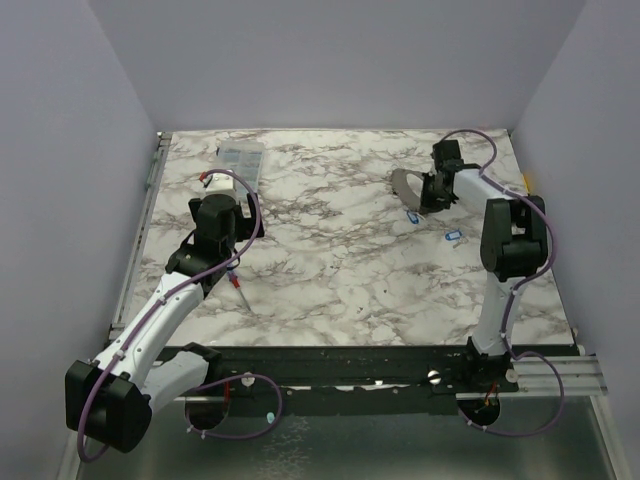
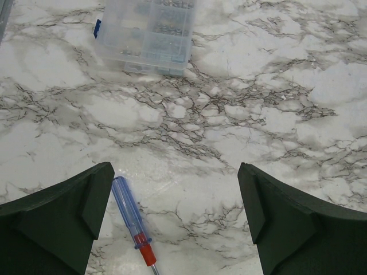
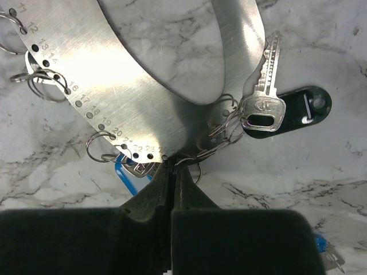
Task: Put the keys on the keyring
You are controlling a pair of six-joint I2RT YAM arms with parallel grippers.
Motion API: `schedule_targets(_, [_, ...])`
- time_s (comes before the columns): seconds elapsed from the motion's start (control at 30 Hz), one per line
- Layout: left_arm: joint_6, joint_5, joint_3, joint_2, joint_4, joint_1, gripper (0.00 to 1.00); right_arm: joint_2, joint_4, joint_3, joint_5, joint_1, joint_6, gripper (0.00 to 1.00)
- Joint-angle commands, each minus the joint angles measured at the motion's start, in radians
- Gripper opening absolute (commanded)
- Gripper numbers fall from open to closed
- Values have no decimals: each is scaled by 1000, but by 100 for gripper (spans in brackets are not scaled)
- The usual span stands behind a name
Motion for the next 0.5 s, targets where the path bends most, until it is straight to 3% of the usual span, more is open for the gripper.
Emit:
schedule_targets(0.0, [-5, 18, 15, -21, -12, -6, 98, -80, -11, -68, -36, 0, 15, 1])
schedule_targets(0.47, [7, 101, -4, -67, 21, -9, 97, -286, 204, -262, -349, 0, 186, 1])
